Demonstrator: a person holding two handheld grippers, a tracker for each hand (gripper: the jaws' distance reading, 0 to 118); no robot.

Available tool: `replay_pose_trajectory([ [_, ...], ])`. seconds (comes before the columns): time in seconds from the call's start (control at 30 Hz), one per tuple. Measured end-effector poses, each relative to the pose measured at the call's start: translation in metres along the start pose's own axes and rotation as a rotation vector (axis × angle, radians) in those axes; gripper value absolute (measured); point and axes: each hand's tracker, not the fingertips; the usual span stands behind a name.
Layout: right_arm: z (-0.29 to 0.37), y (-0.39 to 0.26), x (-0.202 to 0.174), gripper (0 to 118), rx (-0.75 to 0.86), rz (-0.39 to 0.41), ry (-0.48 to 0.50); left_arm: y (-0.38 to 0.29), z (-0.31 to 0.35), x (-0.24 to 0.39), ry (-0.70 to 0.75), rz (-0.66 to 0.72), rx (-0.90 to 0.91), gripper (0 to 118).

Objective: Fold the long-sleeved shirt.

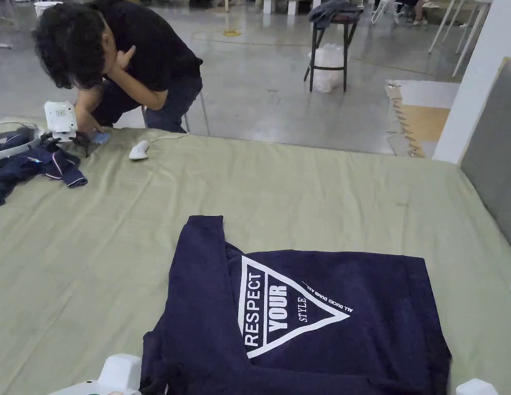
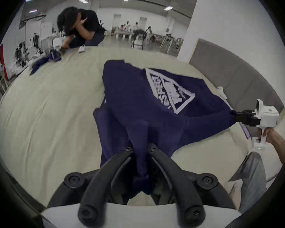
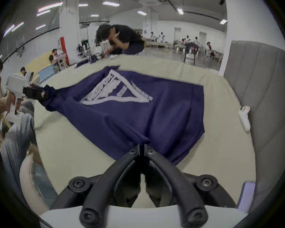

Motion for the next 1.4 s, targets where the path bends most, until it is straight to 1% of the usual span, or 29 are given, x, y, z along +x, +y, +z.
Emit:
replay_pose_trajectory([
  [0.07,0.001,-0.013,-0.002,1,-0.024,-0.014,0.004,-0.009,0.004,0.003,-0.009,0.024,-0.022,15],
  [0.2,0.002,-0.027,-0.001,1,-0.092,-0.056,0.037,-0.022,0.002,0.005,-0.001,0.011,-0.082,15],
  [0.27,0.002,-0.031,0.003,1,-0.095,-0.077,0.035,-0.024,-0.002,0.004,-0.028,0.021,-0.111,16],
  [0.3,-0.001,-0.034,0.002,2,-0.094,-0.085,0.037,-0.027,0.000,0.003,-0.021,0.036,-0.085,17],
  [0.33,0.001,-0.033,0.003,8,-0.104,-0.088,0.018,-0.020,0.009,0.014,-0.010,0.029,-0.088,25],
  [0.37,0.003,-0.033,0.003,32,-0.119,-0.100,-0.020,-0.019,0.011,0.016,0.016,0.019,-0.102,41],
  [0.4,0.005,-0.032,0.001,74,-0.119,-0.098,-0.076,-0.018,0.014,0.018,0.070,0.029,-0.100,70],
  [0.43,0.007,-0.030,-0.001,118,-0.102,-0.086,-0.138,-0.017,0.020,0.020,0.101,0.024,-0.089,103],
  [0.47,0.020,-0.022,-0.005,115,-0.033,-0.103,-0.160,-0.013,0.030,0.021,0.109,0.007,-0.038,111],
  [0.5,0.031,-0.015,-0.007,111,0.023,-0.157,-0.190,-0.007,0.044,0.025,0.109,-0.006,0.031,109],
  [0.57,0.048,0.007,-0.022,112,0.108,-0.206,-0.234,0.007,0.062,0.033,0.153,0.002,0.106,109],
  [0.67,0.059,0.039,-0.040,113,0.211,-0.242,-0.325,0.039,0.071,0.044,0.210,0.046,0.185,110],
  [0.7,0.051,0.033,-0.028,109,0.253,-0.247,-0.353,0.051,0.067,0.045,0.215,0.064,0.199,109],
  [0.73,0.049,0.037,-0.030,89,0.299,-0.244,-0.363,0.060,0.062,0.044,0.203,0.092,0.242,100],
  [0.77,0.045,0.043,-0.033,57,0.329,-0.238,-0.373,0.068,0.057,0.045,0.202,0.106,0.280,79],
  [0.8,0.038,0.049,-0.035,16,0.332,-0.231,-0.399,0.077,0.048,0.047,0.201,0.104,0.268,37],
  [0.83,0.034,0.060,-0.042,0,0.331,-0.229,-0.445,0.086,0.037,0.049,0.199,0.113,0.264,11],
  [0.87,0.028,0.063,-0.046,0,0.337,-0.237,-0.461,0.093,0.025,0.043,0.211,0.118,0.248,10],
  [0.9,0.023,0.067,-0.045,0,0.329,-0.256,-0.414,0.102,0.014,0.040,0.201,0.113,0.246,9],
  [0.93,0.017,0.069,-0.044,0,0.326,-0.308,-0.339,0.114,0.000,0.037,0.182,0.076,0.204,9],
  [0.97,0.000,0.067,-0.032,0,0.310,-0.347,-0.327,0.127,-0.016,0.033,0.182,0.041,0.183,9],
  [1.03,-0.016,0.071,-0.027,0,0.289,-0.321,-0.351,0.158,-0.050,0.015,0.237,0.112,0.192,8],
  [1.07,-0.020,0.075,-0.028,0,0.289,-0.313,-0.358,0.178,-0.070,0.002,0.204,0.157,0.173,9],
  [1.1,-0.022,0.079,-0.035,0,0.283,-0.329,-0.346,0.196,-0.092,-0.010,0.169,0.191,0.140,14],
  [1.17,-0.033,0.081,-0.033,0,0.274,-0.341,-0.353,0.228,-0.141,-0.034,0.189,0.206,0.060,76],
  [1.2,-0.039,0.081,-0.032,0,0.261,-0.340,-0.354,0.242,-0.164,-0.044,0.228,0.201,0.017,101],
  [1.23,-0.040,0.086,-0.029,0,0.250,-0.340,-0.348,0.250,-0.176,-0.053,0.241,0.209,0.010,110],
  [1.3,-0.049,0.086,-0.027,0,0.235,-0.350,-0.342,0.274,-0.207,-0.063,0.230,0.241,-0.020,105],
  [1.4,-0.064,0.084,-0.015,0,0.206,-0.355,-0.349,0.289,-0.254,-0.086,0.242,0.264,-0.135,106],
])
